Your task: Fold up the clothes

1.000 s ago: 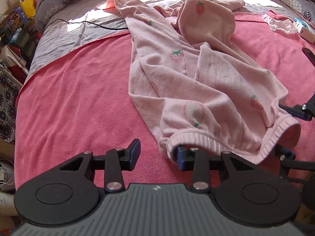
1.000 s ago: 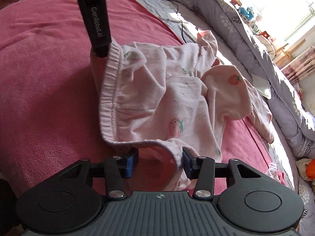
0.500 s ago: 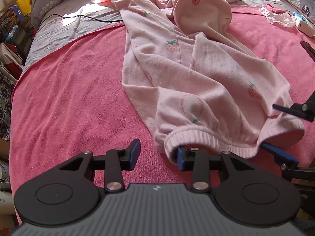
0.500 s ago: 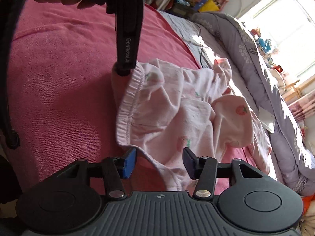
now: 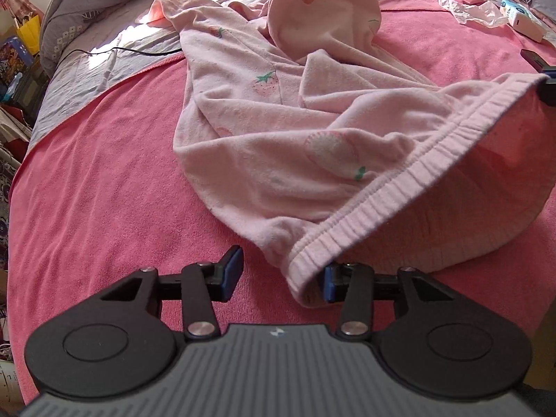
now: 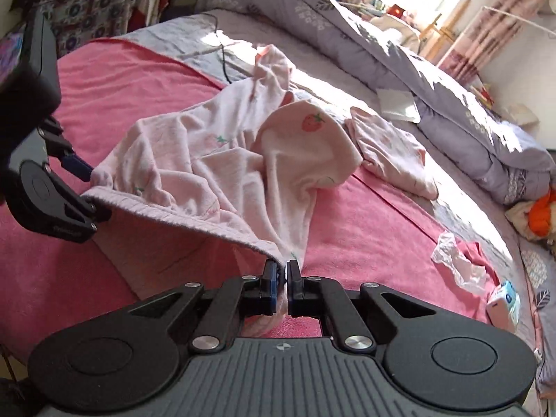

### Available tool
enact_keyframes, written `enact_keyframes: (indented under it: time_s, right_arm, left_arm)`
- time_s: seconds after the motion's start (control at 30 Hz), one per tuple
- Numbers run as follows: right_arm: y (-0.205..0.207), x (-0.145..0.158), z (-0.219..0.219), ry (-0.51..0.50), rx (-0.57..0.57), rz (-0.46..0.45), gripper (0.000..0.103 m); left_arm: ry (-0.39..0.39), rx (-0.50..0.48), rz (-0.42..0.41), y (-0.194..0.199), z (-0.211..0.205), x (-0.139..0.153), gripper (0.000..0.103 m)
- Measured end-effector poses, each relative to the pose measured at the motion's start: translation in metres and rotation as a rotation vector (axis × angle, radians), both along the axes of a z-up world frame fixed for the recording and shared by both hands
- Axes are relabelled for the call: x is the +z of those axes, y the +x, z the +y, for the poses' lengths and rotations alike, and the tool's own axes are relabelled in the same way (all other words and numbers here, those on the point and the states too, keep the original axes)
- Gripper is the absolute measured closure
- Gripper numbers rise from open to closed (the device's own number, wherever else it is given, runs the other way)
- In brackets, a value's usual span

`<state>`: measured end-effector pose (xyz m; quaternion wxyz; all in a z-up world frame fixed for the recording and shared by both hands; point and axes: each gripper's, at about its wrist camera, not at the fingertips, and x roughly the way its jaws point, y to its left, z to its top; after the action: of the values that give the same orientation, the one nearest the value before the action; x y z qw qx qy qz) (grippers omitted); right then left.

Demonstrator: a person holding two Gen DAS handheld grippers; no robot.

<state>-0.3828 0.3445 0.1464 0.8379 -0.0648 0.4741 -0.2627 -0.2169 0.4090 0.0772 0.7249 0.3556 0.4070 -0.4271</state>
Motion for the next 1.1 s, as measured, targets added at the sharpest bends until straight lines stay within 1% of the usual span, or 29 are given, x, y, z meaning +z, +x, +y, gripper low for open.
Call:
enact_keyframes:
  time_s: [0.03, 0.07, 0.1, 0.17, 0.23, 0.37, 0.4, 0.47, 0.5, 0.53, 0.57, 0.6, 0.67, 0.73, 0.8, 0.87, 0.9, 0.93, 0.97, 1.0, 1.03, 1.07, 1.1]
  right_arm:
    - [-0.003, 0.003, -0.002, 0.011, -0.014, -0.002, 0.096]
    - [-0.006, 0.007, -0.004, 0.021, -0.027, -0.004, 0.096]
    - [-0.009, 0.005, -0.001, 0.028, -0.023, 0.006, 0.096]
    - [-0.01, -0.007, 0.003, 0.038, -0.01, 0.039, 0.096]
    - [-0.008, -0.022, 0.011, 0.041, -0.002, 0.064, 0.092]
    - [0.001, -0.044, 0.016, 0.061, 0.008, 0.095, 0.071]
    - [0.004, -0.049, 0.017, 0.067, 0.009, 0.101, 0.069]
    - [0.01, -0.058, 0.017, 0.08, 0.013, 0.113, 0.071]
    - [0.013, -0.063, 0.017, 0.086, 0.014, 0.119, 0.082]
    - [0.017, -0.067, 0.017, 0.093, 0.016, 0.124, 0.088]
    - [0.02, -0.072, 0.018, 0.099, 0.018, 0.13, 0.092]
    - [0.023, -0.077, 0.018, 0.106, 0.019, 0.136, 0.092]
    - [0.024, -0.06, 0.007, 0.084, 0.016, 0.097, 0.092]
    - [0.025, -0.027, -0.005, 0.03, 0.014, 0.026, 0.092]
    - [0.027, 0.005, -0.021, 0.013, 0.001, -0.035, 0.092]
    - [0.039, 0.027, -0.046, 0.005, -0.001, -0.077, 0.092]
    - [0.048, 0.048, -0.061, -0.062, 0.001, -0.136, 0.092]
    - [0.059, 0.071, -0.077, -0.145, 0.004, -0.205, 0.092]
    - [0.062, 0.102, -0.088, -0.228, -0.011, -0.337, 0.092]
    - [0.06, 0.125, -0.091, -0.292, -0.021, -0.445, 0.089]
    - [0.056, 0.146, -0.093, -0.35, -0.029, -0.542, 0.087]
    - [0.054, 0.153, -0.09, -0.379, -0.023, -0.558, 0.087]
    - [0.051, 0.146, -0.087, -0.352, -0.016, -0.528, 0.087]
  left_arm:
    - [-0.002, 0.007, -0.017, 0.0, -0.003, -0.002, 0.06]
    - [-0.009, 0.019, -0.019, 0.001, -0.004, -0.001, 0.069]
    - [-0.018, 0.032, -0.019, 0.003, -0.005, 0.001, 0.074]
    - [-0.035, 0.058, -0.022, 0.008, -0.001, 0.007, 0.077]
    - [-0.05, 0.08, -0.029, 0.012, 0.005, 0.015, 0.077]
    - [-0.058, 0.13, -0.033, 0.021, 0.018, 0.029, 0.079]
    - [-0.058, 0.14, -0.038, 0.023, 0.021, 0.033, 0.079]
    - [-0.062, 0.156, -0.048, 0.028, 0.025, 0.039, 0.079]
    - [-0.066, 0.163, -0.055, 0.032, 0.026, 0.042, 0.078]
    - [-0.07, 0.169, -0.061, 0.036, 0.026, 0.045, 0.076]
    - [-0.078, 0.176, -0.066, 0.042, 0.026, 0.049, 0.075]
    - [-0.087, 0.183, -0.069, 0.048, 0.025, 0.054, 0.073]
    - [-0.12, 0.197, -0.074, 0.057, 0.023, 0.068, 0.072]
    - [-0.157, 0.2, -0.097, 0.059, 0.021, 0.086, 0.072]
    - [-0.188, 0.138, -0.167, 0.066, 0.003, 0.103, 0.072]
    - [-0.219, 0.069, -0.24, 0.074, -0.017, 0.12, 0.072]
    - [-0.27, 0.052, -0.285, 0.084, -0.03, 0.14, 0.072]
    - [-0.334, 0.056, -0.323, 0.09, -0.037, 0.16, 0.072]
    - [-0.413, 0.062, -0.387, 0.093, -0.039, 0.185, 0.071]
    - [-0.495, 0.067, -0.457, 0.095, -0.04, 0.21, 0.069]
    - [-0.504, 0.064, -0.478, 0.093, -0.037, 0.216, 0.069]
    - [-0.499, 0.059, -0.49, 0.089, -0.033, 0.219, 0.069]
    - [-0.495, 0.054, -0.501, 0.085, -0.029, 0.221, 0.07]
